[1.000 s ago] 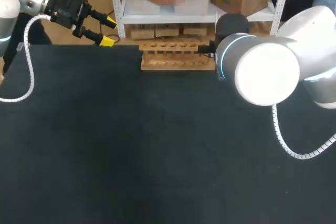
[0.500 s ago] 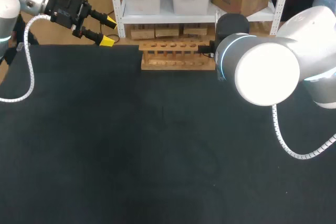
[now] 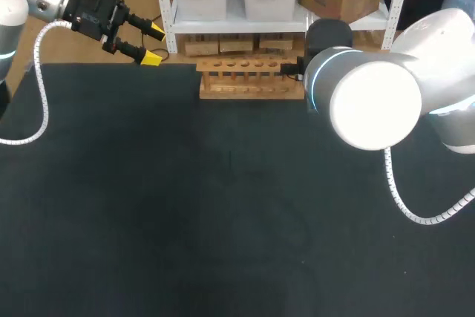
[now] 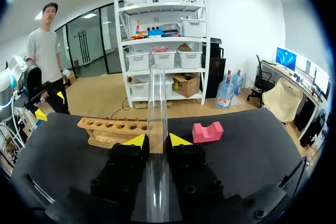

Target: Grasp the test tube, adjust it, and insert it.

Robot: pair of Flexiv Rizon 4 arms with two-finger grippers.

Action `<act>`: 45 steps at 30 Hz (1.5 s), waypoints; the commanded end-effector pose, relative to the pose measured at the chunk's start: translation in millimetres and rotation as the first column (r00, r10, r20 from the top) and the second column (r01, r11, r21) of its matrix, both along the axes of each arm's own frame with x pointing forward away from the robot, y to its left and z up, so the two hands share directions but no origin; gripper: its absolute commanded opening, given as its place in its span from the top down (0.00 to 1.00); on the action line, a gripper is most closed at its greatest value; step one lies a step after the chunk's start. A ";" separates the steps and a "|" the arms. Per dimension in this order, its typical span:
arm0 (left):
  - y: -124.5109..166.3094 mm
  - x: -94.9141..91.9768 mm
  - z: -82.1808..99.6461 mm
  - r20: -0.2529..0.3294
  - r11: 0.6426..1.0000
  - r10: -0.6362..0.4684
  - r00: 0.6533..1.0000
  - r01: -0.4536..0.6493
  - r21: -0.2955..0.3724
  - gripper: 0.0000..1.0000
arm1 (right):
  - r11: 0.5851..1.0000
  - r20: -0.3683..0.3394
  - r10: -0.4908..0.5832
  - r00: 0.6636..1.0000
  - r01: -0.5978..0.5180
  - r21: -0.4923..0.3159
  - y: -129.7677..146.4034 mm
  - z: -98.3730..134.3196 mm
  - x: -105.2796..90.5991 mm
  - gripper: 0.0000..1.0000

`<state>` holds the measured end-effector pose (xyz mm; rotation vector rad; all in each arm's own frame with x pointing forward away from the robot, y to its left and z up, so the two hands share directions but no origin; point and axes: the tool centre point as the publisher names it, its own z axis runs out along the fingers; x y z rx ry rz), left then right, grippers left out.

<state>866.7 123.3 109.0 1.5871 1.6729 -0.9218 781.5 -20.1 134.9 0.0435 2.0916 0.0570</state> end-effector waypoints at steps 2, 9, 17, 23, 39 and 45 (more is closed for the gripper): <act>0.5 8.8 -0.7 -0.065 0.995 -0.102 0.993 0.102 -0.009 0.00 | 0.999 0.011 -0.041 0.999 0.041 -0.031 22.2 -10.5 23.9 1.00; 0.5 8.8 -0.7 -0.065 0.995 -0.102 0.993 0.102 -0.009 0.00 | 0.991 0.016 -0.092 0.996 0.093 -0.092 41.9 -19.3 51.3 1.00; 0.5 8.8 -0.7 -0.065 0.995 -0.102 0.993 0.102 -0.009 0.00 | 0.988 -0.010 -0.123 0.992 0.121 -0.094 53.6 -24.3 63.0 1.00; 0.5 8.8 -0.7 -0.065 0.995 -0.102 0.993 0.102 -0.009 0.00 | 0.986 -0.033 -0.139 0.990 0.136 -0.092 58.0 -27.6 62.7 1.00; 0.5 8.8 -0.7 -0.065 0.995 -0.102 0.993 0.102 -0.009 0.00 | 0.986 -0.098 -0.153 0.983 0.146 -0.077 61.7 -54.8 57.4 1.00; 0.5 8.8 -0.7 -0.065 0.995 -0.102 0.993 0.102 -0.009 0.00 | 0.990 -0.125 -0.132 0.983 0.124 -0.072 64.8 -65.8 59.5 1.00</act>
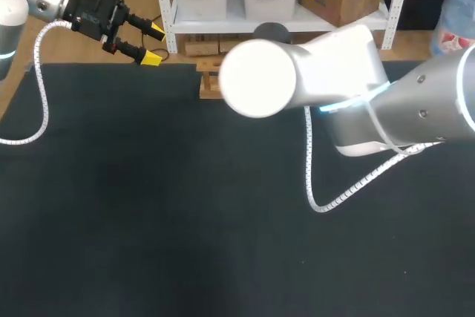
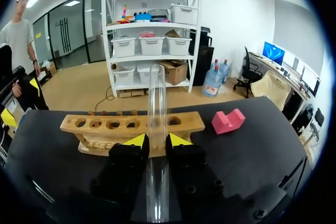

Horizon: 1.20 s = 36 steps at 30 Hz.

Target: Grasp the test tube, adjust it, and insert it.

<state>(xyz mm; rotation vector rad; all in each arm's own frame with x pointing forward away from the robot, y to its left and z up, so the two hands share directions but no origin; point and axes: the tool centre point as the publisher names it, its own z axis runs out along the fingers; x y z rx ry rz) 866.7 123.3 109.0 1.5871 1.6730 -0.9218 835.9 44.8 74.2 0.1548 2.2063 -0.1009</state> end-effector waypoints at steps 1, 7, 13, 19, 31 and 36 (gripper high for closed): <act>0.5 8.8 -0.7 -0.065 0.995 -0.102 0.993 0.102 -0.009 0.00 | 1.000 -0.011 0.011 1.000 -0.011 0.003 0.1 -6.9 5.7 1.00; 0.5 8.8 -0.7 -0.065 0.995 -0.102 0.993 0.102 -0.009 0.00 | 1.000 -0.034 0.023 0.999 -0.022 0.008 2.1 -16.2 6.4 1.00; 0.5 8.8 -0.7 -0.065 0.995 -0.102 0.993 0.102 -0.009 0.00 | 1.000 -0.053 0.027 0.998 -0.026 0.007 2.2 -23.2 7.8 1.00; 0.5 8.8 -0.7 -0.065 0.995 -0.102 0.993 0.102 -0.009 0.00 | 0.999 -0.077 0.034 0.996 -0.033 0.007 2.8 -29.1 6.7 1.00; 0.5 8.8 -0.7 -0.065 0.995 -0.102 0.993 0.102 -0.009 0.00 | 0.999 -0.119 0.042 0.992 -0.041 0.012 3.1 -38.5 8.5 1.00; 0.5 8.8 -0.7 -0.065 0.995 -0.102 0.993 0.102 -0.009 0.00 | 0.999 -0.136 0.047 0.990 -0.045 0.020 2.7 -42.1 8.1 1.00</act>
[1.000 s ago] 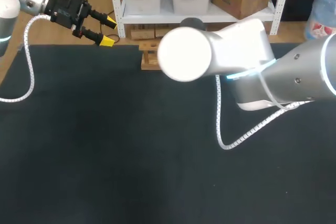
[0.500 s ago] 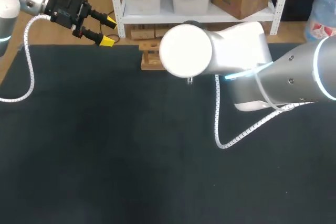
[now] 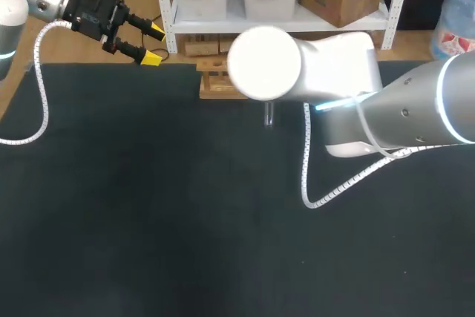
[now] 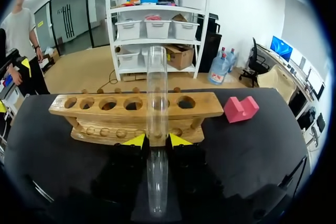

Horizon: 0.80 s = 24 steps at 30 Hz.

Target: Grasp the test tube, adjust it, and insert it.

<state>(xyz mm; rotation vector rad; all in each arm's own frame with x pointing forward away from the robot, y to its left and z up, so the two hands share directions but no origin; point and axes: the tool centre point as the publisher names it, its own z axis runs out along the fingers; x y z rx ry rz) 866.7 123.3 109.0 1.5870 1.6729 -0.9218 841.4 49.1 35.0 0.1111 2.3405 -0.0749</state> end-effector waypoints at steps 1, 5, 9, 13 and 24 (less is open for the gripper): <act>0.5 8.8 -0.7 -0.065 0.995 -0.102 0.993 0.102 -0.009 0.00 | 1.000 -0.010 0.005 1.000 -0.005 0.006 -1.8 -3.7 2.4 1.00; 0.5 8.8 -0.7 -0.065 0.995 -0.102 0.993 0.102 -0.009 0.00 | 1.000 -0.023 0.007 1.000 -0.007 0.014 -2.1 -6.3 1.3 1.00; 0.5 8.8 -0.7 -0.065 0.995 -0.102 0.993 0.102 -0.009 0.00 | 1.000 -0.030 0.009 1.000 -0.008 0.017 -2.3 -7.8 0.4 1.00; 0.5 8.8 -0.7 -0.065 0.995 -0.102 0.993 0.102 -0.009 0.00 | 1.000 -0.034 0.008 0.999 -0.007 0.018 -3.0 -8.1 -0.3 1.00; 0.5 8.8 -0.7 -0.065 0.995 -0.102 0.993 0.102 -0.009 0.00 | 0.999 0.019 0.000 1.000 -0.001 0.046 -1.0 15.8 -12.4 1.00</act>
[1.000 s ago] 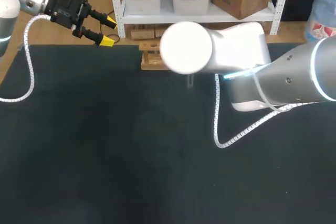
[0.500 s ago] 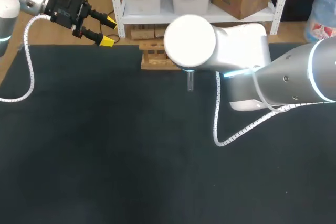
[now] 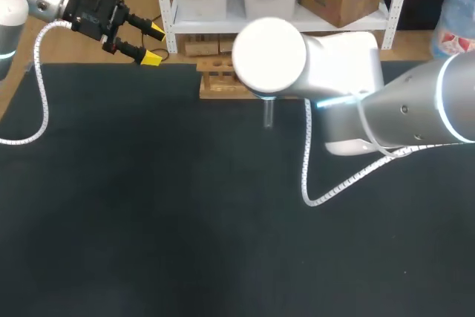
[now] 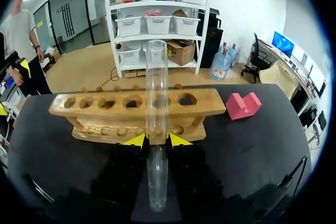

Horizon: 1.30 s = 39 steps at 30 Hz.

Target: Grasp the test tube, adjust it, and insert it.

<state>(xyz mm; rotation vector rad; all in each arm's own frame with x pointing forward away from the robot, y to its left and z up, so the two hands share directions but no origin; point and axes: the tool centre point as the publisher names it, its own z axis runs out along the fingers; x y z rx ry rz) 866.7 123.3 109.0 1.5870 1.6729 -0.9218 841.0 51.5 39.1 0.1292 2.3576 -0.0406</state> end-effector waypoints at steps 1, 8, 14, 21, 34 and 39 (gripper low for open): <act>0.5 8.8 -0.7 -0.065 0.995 -0.102 0.993 0.102 -0.009 0.00 | 1.000 0.047 0.002 0.999 -0.002 0.019 -2.8 17.1 -13.2 1.00; 0.5 8.8 -0.7 -0.065 0.995 -0.102 0.993 0.102 -0.009 0.00 | 0.998 0.226 -0.007 0.974 -0.009 0.069 -2.4 56.2 -10.3 1.00; 0.5 8.8 -0.7 -0.065 0.995 -0.102 0.993 0.102 -0.009 0.00 | 0.995 0.366 0.008 0.931 -0.044 0.091 -3.7 84.1 3.5 1.00; 0.5 8.8 -0.7 -0.065 0.995 -0.102 0.993 0.102 -0.009 0.00 | 0.993 0.451 0.022 0.892 -0.073 0.095 -1.3 106.8 18.3 1.00; 0.5 8.8 -0.7 -0.065 0.995 -0.102 0.993 0.102 -0.009 0.00 | 0.996 0.565 -0.014 0.825 -0.038 0.079 -1.1 137.1 42.2 1.00; 0.5 8.8 -0.7 -0.065 0.995 -0.102 0.993 0.102 -0.009 0.00 | 0.998 0.604 -0.042 0.796 0.000 0.070 -5.2 146.2 43.7 1.00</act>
